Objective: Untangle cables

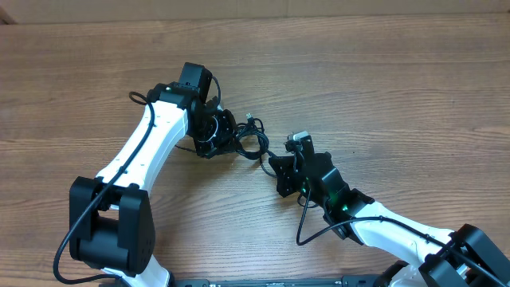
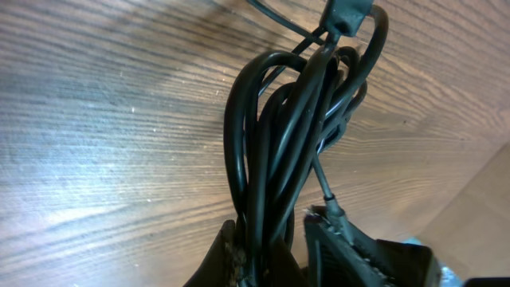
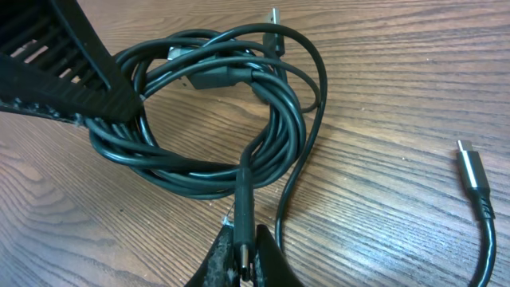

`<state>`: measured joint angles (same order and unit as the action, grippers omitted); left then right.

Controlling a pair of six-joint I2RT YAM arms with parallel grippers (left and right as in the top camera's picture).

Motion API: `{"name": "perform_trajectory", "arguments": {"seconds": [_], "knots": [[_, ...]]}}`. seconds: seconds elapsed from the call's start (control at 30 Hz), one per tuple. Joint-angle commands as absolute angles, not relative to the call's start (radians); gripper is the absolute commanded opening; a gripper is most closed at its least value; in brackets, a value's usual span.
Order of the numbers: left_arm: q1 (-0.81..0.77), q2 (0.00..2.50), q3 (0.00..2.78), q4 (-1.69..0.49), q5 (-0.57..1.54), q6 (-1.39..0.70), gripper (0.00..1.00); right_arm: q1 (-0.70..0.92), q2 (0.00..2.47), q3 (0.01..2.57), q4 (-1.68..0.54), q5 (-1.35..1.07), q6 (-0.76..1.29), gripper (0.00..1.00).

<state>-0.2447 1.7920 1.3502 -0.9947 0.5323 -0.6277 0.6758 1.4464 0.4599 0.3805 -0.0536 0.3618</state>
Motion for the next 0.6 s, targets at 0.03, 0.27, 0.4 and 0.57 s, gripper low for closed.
{"name": "perform_trajectory", "arguments": {"seconds": [0.03, 0.27, 0.4, 0.57], "knots": [[-0.250, 1.794, 1.362, -0.990, 0.482, -0.516, 0.04, 0.681, 1.432, 0.465, 0.391, -0.057, 0.358, 0.04], [-0.263, 1.794, 1.362, -0.900, 0.559, -0.330, 0.04, 0.681, 1.432, 0.465, 0.391, -0.070, 0.358, 0.04], [-0.295, 1.794, 1.362, -0.859, 0.641, -0.154, 0.04, 0.680, 1.432, 0.465, 0.390, -0.070, 0.358, 0.04], [-0.341, 1.794, 1.362, -0.865, 0.639, -0.003, 0.04, 0.680, 1.431, 0.465, 0.387, -0.070, 0.358, 0.04]]}}
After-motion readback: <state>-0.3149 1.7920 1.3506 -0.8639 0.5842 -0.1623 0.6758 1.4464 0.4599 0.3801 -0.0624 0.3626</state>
